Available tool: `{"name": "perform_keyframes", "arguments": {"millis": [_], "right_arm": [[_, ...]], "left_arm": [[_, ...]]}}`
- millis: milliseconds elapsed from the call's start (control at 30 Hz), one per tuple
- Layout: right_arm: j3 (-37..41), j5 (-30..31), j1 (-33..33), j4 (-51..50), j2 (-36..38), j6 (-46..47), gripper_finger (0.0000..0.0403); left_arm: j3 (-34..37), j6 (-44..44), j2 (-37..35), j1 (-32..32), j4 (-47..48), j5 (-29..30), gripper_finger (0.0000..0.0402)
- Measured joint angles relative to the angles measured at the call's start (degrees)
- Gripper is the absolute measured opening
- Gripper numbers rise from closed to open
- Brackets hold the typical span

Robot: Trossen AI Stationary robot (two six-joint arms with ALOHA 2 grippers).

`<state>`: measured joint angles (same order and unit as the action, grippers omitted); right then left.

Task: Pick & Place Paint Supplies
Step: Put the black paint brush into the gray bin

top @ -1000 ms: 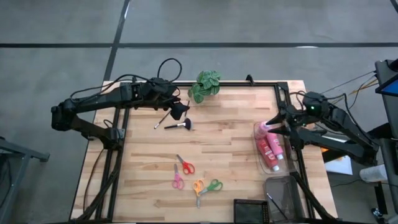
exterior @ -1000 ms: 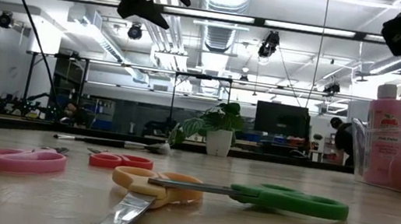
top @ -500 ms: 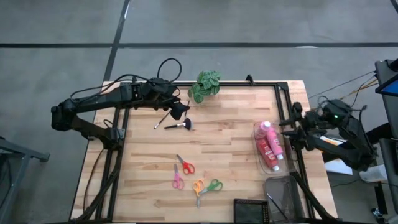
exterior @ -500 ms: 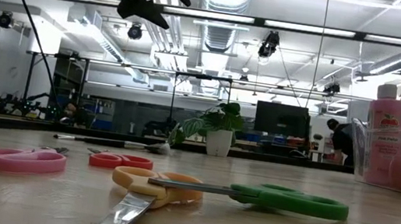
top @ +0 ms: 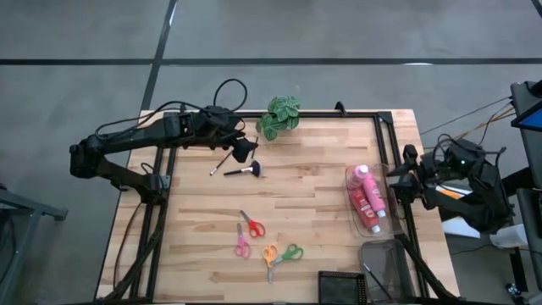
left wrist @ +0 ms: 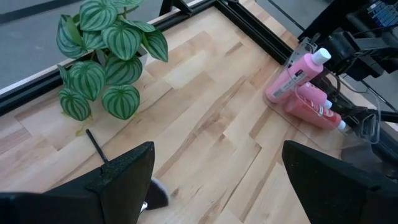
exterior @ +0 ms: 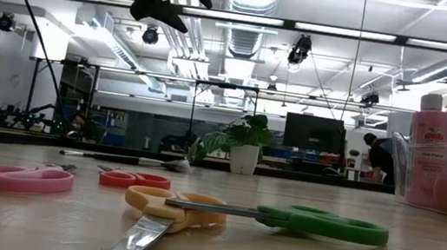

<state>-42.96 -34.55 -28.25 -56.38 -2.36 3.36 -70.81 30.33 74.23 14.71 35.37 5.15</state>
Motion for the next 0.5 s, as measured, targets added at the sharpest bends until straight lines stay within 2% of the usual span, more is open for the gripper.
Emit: {"name": "perform_keyframes", "arguments": {"millis": [500], "right_arm": [[0.0, 0.1, 0.0, -0.5, 0.4, 0.1, 0.0162]], "left_arm": [[0.0, 0.0, 0.0, 0.0, 0.0, 0.0, 0.0356]]}}
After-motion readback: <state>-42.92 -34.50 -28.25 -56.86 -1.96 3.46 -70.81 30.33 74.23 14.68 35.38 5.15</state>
